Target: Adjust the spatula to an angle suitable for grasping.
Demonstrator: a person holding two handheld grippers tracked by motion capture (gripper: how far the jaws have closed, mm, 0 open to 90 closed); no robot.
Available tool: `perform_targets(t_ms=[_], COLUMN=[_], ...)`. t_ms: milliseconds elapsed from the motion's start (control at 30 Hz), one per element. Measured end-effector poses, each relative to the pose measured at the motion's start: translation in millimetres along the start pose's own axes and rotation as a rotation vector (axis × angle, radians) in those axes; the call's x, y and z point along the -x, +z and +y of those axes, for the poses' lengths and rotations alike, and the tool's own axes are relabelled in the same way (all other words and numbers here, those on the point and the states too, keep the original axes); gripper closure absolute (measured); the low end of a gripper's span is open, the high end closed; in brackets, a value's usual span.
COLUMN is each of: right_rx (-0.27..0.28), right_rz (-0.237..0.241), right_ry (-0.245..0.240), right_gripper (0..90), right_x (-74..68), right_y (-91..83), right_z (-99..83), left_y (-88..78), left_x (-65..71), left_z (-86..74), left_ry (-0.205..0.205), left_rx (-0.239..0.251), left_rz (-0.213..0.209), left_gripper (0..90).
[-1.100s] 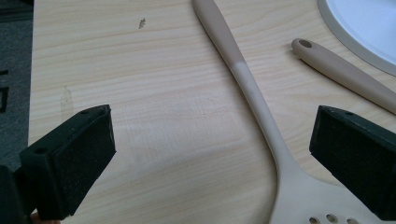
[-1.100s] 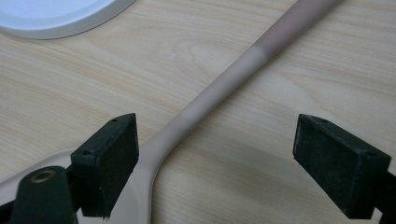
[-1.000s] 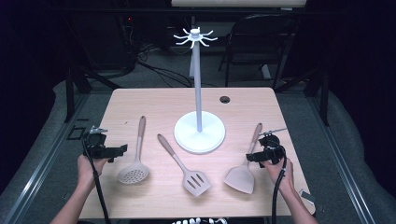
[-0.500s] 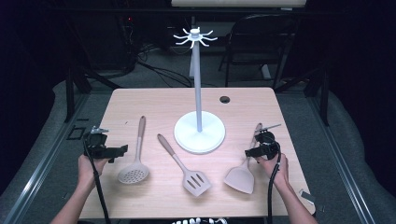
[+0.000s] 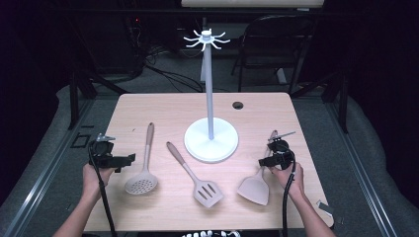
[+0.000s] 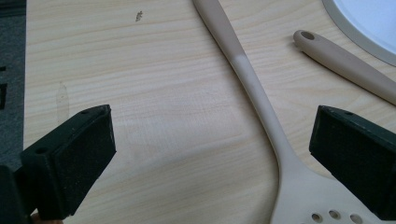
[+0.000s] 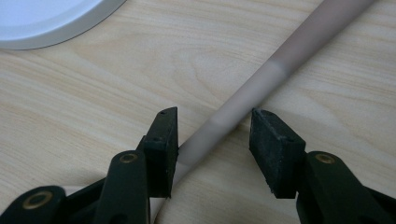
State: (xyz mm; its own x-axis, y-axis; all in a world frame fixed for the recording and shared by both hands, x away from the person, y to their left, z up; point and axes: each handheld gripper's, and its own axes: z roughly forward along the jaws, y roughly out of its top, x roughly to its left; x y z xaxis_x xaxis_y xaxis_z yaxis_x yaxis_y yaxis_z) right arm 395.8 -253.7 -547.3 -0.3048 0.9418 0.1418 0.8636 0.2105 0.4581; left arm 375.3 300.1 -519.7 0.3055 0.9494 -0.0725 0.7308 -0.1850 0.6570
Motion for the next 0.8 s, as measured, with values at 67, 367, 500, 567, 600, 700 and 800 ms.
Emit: perform_targets(t_ms=[67,367,500,567,600,700,800], right_rx=[0.001,0.005,0.004,0.002,0.003,-0.014,-0.009], right_rz=[-0.001,-0.004,-0.008,-0.003,0.004,0.003,0.009], right_ry=[0.002,0.006,0.008,0.007,0.011,0.007,0.009], right_gripper=[52.9,53.9,54.3,54.4,54.4,54.9,55.4], right_x=[-0.4,-0.3,0.0,0.4,0.9,1.4,2.8], right_y=[0.0,0.6,0.5,0.4,0.5,0.7,1.1], right_z=[-0.2,-0.5,-0.5,-0.1,0.2,3.5,3.5], left_y=[-0.5,-1.7,-1.2,-1.0,-1.0,-1.1,-0.7], left_x=[0.1,0.4,1.0,1.4,1.6,1.5,1.0], left_z=[-0.1,-0.2,0.4,0.4,0.4,0.1,0.0], left_ry=[-0.003,0.002,0.006,0.006,0.006,0.005,0.005], left_rx=[0.003,0.0,-0.003,-0.003,-0.005,-0.004,-0.006], left_rz=[0.002,0.004,0.0,0.001,0.0,0.004,0.004], left_gripper=[0.3,0.6,0.7,0.8,0.8,0.8,0.8])
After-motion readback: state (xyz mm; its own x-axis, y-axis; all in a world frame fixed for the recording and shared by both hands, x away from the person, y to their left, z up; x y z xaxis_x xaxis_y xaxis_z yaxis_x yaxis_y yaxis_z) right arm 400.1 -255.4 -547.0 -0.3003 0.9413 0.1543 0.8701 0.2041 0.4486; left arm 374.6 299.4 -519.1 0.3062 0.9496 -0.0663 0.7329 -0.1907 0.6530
